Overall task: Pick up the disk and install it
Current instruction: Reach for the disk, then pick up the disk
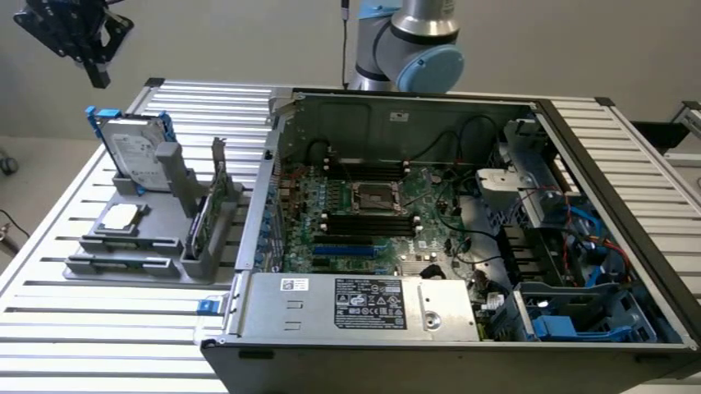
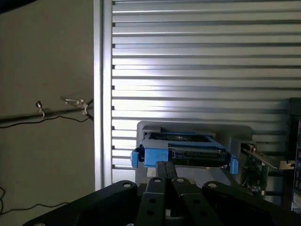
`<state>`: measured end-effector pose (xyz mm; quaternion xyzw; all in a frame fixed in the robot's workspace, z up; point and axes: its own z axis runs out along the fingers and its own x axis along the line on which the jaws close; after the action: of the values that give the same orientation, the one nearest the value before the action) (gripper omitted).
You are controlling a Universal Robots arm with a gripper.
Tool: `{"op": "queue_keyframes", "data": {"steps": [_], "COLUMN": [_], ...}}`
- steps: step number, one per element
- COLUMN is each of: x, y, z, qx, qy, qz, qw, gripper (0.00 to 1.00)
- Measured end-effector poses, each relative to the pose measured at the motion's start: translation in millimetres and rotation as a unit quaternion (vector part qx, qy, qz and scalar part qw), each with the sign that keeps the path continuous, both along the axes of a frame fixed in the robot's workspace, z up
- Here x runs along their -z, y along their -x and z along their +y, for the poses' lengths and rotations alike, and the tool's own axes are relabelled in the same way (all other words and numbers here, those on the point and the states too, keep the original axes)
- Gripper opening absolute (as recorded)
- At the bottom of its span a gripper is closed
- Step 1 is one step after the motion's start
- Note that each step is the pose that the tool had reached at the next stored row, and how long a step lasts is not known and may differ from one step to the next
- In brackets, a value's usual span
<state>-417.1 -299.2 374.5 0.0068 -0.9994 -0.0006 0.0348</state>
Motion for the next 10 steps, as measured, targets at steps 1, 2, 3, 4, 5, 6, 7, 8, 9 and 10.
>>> {"op": "queue_keyframes", "data": {"steps": [1, 2, 3, 4, 5, 6, 7, 8, 9, 10], "x": [0.1, 0.1, 0.1, 0.1, 0.1, 0.2, 0.2, 0.2, 0.2, 0.2], "y": [0.2, 0.4, 0.8, 0.7, 0.7, 0.8, 0.8, 0.8, 0.8, 0.8], "z": [0.0, 0.1, 0.2, 0.2, 0.2, 0.2, 0.2, 0.2, 0.2, 0.2], "qx": [-0.003, -0.006, -0.008, -0.008, -0.008, -0.008, -0.008, -0.008, -0.008, -0.008], "qy": [0.0000, 0.0001, 0.0001, 0.0000, 0.0000, 0.0000, 0.0000, 0.0000, 0.0000, 0.0000], "qz": [-0.0016, -0.0031, -0.0046, -0.0051, -0.0051, -0.0052, -0.0052, -0.0052, -0.0052, -0.0052], "qw": [1.0000, 1.0000, 1.0000, 1.0000, 1.0000, 1.0000, 1.0000, 1.0000, 1.0000, 1.0000], "gripper": [0.11, 0.11, 0.11, 0.11, 0.11, 0.11, 0.11, 0.11, 0.11, 0.11]}}
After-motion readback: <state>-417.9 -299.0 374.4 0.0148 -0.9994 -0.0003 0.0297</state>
